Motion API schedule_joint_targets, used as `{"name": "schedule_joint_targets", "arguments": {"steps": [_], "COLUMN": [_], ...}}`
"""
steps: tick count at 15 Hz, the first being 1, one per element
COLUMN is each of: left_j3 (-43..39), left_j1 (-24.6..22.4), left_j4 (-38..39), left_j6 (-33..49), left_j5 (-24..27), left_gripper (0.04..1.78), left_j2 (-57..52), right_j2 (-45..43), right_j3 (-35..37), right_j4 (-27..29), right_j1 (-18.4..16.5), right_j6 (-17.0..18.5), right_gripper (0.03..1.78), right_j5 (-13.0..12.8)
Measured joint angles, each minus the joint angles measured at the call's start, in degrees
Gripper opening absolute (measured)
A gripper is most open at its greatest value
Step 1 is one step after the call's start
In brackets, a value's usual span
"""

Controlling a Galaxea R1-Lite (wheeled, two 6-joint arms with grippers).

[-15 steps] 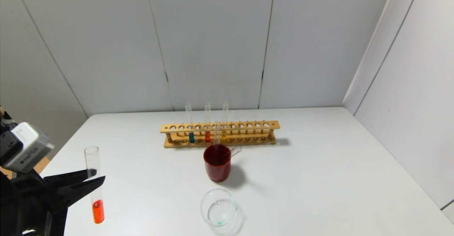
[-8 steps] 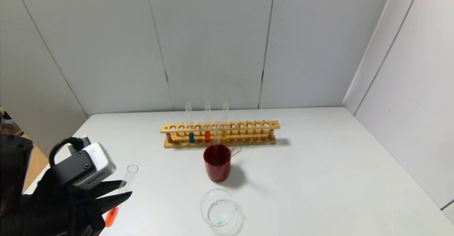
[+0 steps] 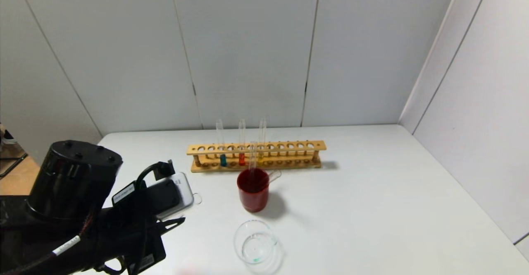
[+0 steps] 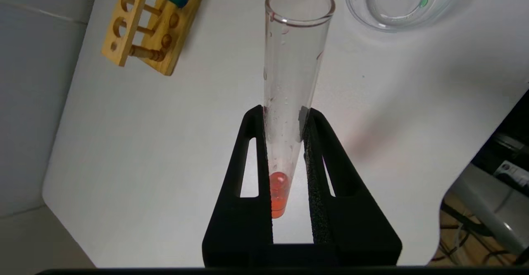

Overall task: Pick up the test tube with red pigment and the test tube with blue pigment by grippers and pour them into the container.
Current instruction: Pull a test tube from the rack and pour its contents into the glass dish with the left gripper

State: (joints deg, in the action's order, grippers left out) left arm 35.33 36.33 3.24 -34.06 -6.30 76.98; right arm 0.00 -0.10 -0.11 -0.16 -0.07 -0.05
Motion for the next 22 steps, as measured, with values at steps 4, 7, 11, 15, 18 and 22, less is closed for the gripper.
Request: {"name": "schedule_joint_targets", "arguments": {"steps": [4, 7, 11, 15, 18, 22], "left_j3": [1.3, 2.2, 5.1, 7.7, 8.0, 8.1], "left_j1": [5.0, 8.0, 10.8, 12.7, 13.2, 13.5], "left_j4": [0.0, 0.0, -0.1, -0.4, -0.6, -1.5], "left_j6": [-0.4, -0.6, -6.4, -10.6, -14.6, -18.5], "left_j5": [-7.4, -9.8, -13.3, -18.7, -19.6, -21.1], "left_gripper": [0.3, 0.3, 0.3, 0.3, 0.3, 0.3], "left_j2": [3.7, 6.5, 10.9, 14.3, 15.8, 17.6], "right_j2": [0.0, 0.0, 0.0, 0.0, 0.0, 0.0], "right_j3": [0.0, 0.0, 0.0, 0.0, 0.0, 0.0], "right_j4": [0.0, 0.0, 0.0, 0.0, 0.0, 0.0], "right_j1": [0.0, 0.0, 0.0, 0.0, 0.0, 0.0], "right_j6": [0.0, 0.0, 0.0, 0.0, 0.0, 0.0], "right_gripper": [1.74, 1.74, 1.74, 1.74, 1.74, 1.74], "right_j5": [0.0, 0.0, 0.0, 0.0, 0.0, 0.0]}}
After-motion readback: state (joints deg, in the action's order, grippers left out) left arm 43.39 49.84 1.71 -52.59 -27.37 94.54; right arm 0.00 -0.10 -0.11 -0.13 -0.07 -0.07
